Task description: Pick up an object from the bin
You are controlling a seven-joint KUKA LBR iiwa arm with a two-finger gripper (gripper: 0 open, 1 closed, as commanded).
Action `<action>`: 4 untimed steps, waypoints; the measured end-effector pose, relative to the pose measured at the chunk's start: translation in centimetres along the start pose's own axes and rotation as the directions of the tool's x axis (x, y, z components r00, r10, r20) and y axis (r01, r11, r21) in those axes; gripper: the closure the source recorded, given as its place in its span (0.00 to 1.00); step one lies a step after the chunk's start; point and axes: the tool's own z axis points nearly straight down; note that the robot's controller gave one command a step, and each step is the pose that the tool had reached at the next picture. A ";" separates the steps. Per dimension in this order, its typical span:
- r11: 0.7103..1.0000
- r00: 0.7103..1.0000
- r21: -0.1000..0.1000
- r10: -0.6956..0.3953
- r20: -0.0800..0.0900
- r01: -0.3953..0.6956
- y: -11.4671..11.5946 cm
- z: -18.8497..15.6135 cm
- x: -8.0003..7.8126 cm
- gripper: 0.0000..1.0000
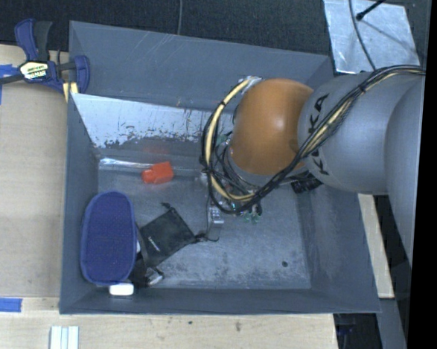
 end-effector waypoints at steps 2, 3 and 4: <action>1.000 1.000 -0.002 0.012 0.012 -0.012 7.4 2.9 -0.8 0.00; 0.997 0.997 0.000 0.077 0.006 -0.077 5.4 3.0 0.1 0.00; 0.938 0.938 0.001 -0.347 0.006 0.347 8.6 6.1 2.0 0.00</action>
Offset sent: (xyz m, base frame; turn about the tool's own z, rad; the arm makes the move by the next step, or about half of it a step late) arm -0.0004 0.0523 -0.0606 -0.2857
